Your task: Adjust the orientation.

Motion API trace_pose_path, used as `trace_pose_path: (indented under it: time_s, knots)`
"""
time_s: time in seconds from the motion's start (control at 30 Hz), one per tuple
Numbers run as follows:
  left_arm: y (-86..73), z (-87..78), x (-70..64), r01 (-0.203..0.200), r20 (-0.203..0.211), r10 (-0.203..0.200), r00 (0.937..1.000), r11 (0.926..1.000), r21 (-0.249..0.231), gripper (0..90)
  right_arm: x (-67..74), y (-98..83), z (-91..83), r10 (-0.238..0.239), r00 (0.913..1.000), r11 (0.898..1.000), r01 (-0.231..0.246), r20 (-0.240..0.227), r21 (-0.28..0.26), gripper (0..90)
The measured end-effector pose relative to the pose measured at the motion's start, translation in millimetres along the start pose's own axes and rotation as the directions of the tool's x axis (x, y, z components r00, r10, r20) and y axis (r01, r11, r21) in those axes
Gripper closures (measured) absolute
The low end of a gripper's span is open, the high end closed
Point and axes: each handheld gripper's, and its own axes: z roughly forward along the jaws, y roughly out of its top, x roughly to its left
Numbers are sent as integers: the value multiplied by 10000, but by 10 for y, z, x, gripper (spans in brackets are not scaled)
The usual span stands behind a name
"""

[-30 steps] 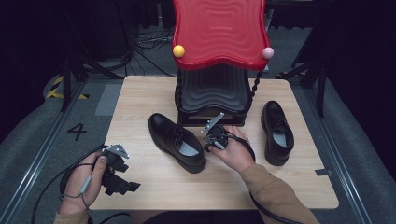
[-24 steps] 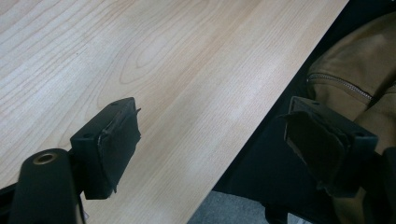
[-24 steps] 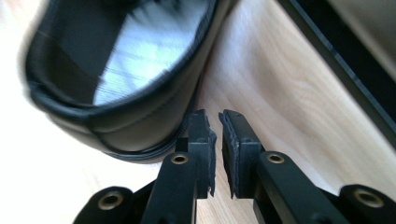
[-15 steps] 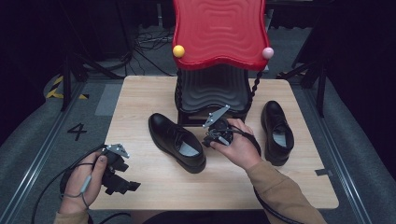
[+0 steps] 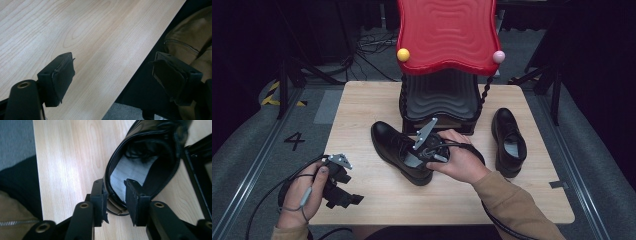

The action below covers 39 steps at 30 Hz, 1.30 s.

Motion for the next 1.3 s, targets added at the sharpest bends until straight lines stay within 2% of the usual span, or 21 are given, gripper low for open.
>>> trace_pose_path:
  time_s: [0.17, 0.37, 0.43, 0.47, 0.5, 0.53, 0.57, 0.6, 0.67, 0.7, 0.73, 0.8, 0.9, 0.97, 1.0, 1.03, 1.07, 1.13, 1.23, 1.27, 1.3]
  knots:
    - [-3, -6, 2, 52, -56, -52, 10000, 10000, -45, 175, -20, 46, 212, -492, 9979, 9963, 519, -410, 683, 633]
    - [-14, -12, 8, 41, -68, -42, 10000, 10000, -52, 175, -68, 65, 389, -456, 9968, 9907, 536, -656, 1250, 634]
    - [-20, -11, 10, 35, -93, -36, 10000, 10000, -62, 174, -76, 65, 456, -309, 9961, 9887, 426, -828, 1438, 646]
    - [-30, -16, 12, 71, -142, -72, 9999, 9999, -83, 173, -106, 58, 535, -466, 9935, 9862, 622, -1036, 1535, 664]
    - [-34, -20, 12, 79, -164, -81, 9998, 9999, -101, 171, -104, 54, 564, -318, 9927, 9835, 517, -1162, 1731, 672]
    - [-34, -20, 12, 79, -164, -81, 9998, 9999, -101, 171, -104, 54, 564, -318, 9927, 9835, 517, -1162, 1731, 672]
    - [-42, -25, 8, 117, -160, -119, 9998, 9999, -127, 171, -119, 44, 629, -419, 9890, 9807, 679, -1419, 1833, 693]
    - [-47, -28, 5, 147, -153, -149, 9998, 9998, -122, 171, -120, 42, 643, -365, 9883, 9805, 641, -1481, 1860, 703]
    - [-52, -30, 4, 130, -171, -132, 9998, 9998, -128, 171, -125, 40, 653, -375, 9872, 9813, 656, -1547, 1810, 725]
    - [-57, -31, 0, 189, -147, -191, 9997, 9998, -103, 171, -116, 47, 650, -515, 9835, 9810, 823, -1732, 1757, 784]
    - [-61, -29, 2, 209, -145, -210, 9997, 9997, -89, 170, -103, 49, 650, -493, 9825, 9807, 816, -1794, 1777, 805]
    - [-63, -29, 3, 231, -155, -232, 9996, 9997, -90, 171, -94, 58, 652, -676, 9794, 9798, 1011, -1904, 1724, 809]
    - [-62, -33, 4, 192, -160, -194, 9997, 9997, -118, 170, -41, 89, 655, -1140, 9795, 9745, 1429, -1664, 1732, 810]
    - [-61, -30, 5, 179, -147, -181, 9997, 9998, -119, 170, -17, 88, 642, -1129, 9791, 9776, 1399, -1691, 1575, 809]
    - [-60, -27, 10, 157, -115, -158, 9998, 9998, -108, 171, 15, 83, 619, -895, 9800, 9800, 1185, -1777, 1599, 808]
    - [-58, -26, 15, 131, -142, -132, 9998, 9999, -101, 170, 31, 80, 597, -1091, 9778, 9801, 1358, -1786, 1448, 807]
    - [-57, -25, 15, 154, -169, -156, 9997, 9998, -100, 171, 60, 74, 573, -1007, 9772, 9833, 1263, -1868, 1307, 805]
    - [-48, -27, 15, 138, -157, -140, 9998, 9998, -116, 171, 103, 64, 528, -1160, 9715, 9843, 1403, -2068, 1072, 802]
    - [-35, -27, 13, 112, -125, -114, 9999, 9999, -120, 171, 214, 30, 459, -1321, 9675, 9819, 1575, -2158, 1052, 800]
    - [-14, -25, 14, 43, -150, -45, 9999, 9999, -132, 171, 273, 10, 420, -1260, 9690, 9823, 1518, -2127, 1094, 799]
    - [-2, -24, 14, 49, -143, -51, 9999, 9999, -111, 170, 306, -7, 393, -1423, 9676, 9816, 1650, -2088, 958, 799]
